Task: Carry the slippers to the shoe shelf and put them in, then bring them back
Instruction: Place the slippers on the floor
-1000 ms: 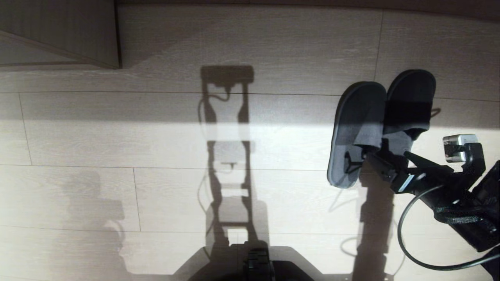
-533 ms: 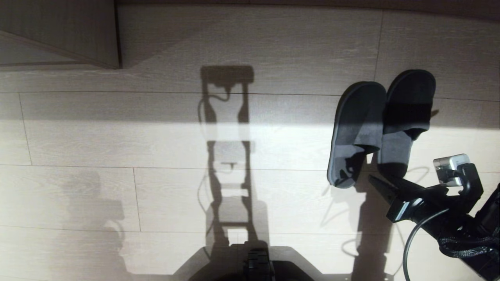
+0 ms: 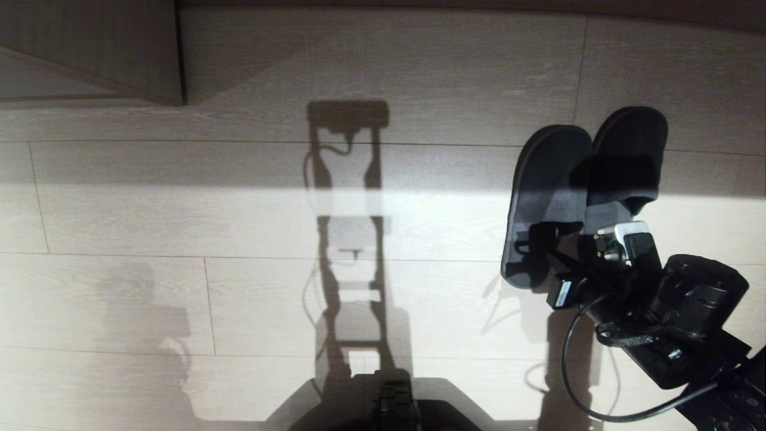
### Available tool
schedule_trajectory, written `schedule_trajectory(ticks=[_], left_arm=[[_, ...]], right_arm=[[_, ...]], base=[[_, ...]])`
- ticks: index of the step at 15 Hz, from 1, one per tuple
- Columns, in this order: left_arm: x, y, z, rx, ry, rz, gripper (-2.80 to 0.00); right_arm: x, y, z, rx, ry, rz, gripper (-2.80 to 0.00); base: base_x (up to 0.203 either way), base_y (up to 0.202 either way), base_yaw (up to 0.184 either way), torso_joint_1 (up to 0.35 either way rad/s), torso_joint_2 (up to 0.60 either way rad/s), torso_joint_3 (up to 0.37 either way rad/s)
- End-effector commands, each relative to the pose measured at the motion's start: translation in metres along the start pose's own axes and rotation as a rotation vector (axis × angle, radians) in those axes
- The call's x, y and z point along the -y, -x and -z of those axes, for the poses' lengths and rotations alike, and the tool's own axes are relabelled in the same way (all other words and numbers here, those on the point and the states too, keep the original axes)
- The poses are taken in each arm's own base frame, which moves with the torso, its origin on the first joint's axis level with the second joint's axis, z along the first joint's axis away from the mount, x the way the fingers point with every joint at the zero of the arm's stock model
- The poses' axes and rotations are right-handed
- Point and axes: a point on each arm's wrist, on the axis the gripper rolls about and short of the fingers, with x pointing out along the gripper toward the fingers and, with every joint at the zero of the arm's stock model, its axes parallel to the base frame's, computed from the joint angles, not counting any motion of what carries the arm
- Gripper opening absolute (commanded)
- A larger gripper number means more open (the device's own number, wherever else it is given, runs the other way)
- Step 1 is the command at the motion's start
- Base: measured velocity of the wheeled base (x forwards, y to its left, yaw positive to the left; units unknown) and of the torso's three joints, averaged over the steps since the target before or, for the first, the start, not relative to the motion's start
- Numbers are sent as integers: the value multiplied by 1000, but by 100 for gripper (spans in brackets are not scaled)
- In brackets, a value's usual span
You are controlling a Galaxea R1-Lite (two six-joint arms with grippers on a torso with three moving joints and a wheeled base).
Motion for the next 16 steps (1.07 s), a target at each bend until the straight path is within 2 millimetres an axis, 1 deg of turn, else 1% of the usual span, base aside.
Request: schedule_trajectory(ticks=[1,3,4,5,7,9,11,13,16], left_arm=[[0,0,0,1,1,-1,-280],[0,0,0,2,1,0,-280],[0,0,0,1,1,0,-280],[0,0,0,1,1,0,-280],[0,0,0,2,1,-2,-280],[0,0,0,2,1,-2,-280],[0,0,0,2,1,-1,-280],[0,0,0,1,1,0,-280],[0,0,0,1,1,0,-280]], right_arm=[[2,-19,2,18,5,22,-280],[3,-29,-5,59,5,36,-280],[2,-38,-16,108,-4,42,-280],[2,-43,-22,136,-8,46,-280],[2,-49,-28,166,-14,53,-280],[6,-54,-33,188,-17,68,-280],[13,-67,-46,247,-27,118,-280],[17,-72,-53,262,-30,141,-280],[18,-77,-61,287,-37,163,-280]], base=[[0,0,0,0,0,0],[0,0,0,0,0,0],[0,0,0,0,0,0],[0,0,0,0,0,0],[0,0,0,0,0,0],[0,0,0,0,0,0],[0,0,0,0,0,0],[0,0,0,0,0,0],[0,0,0,0,0,0]])
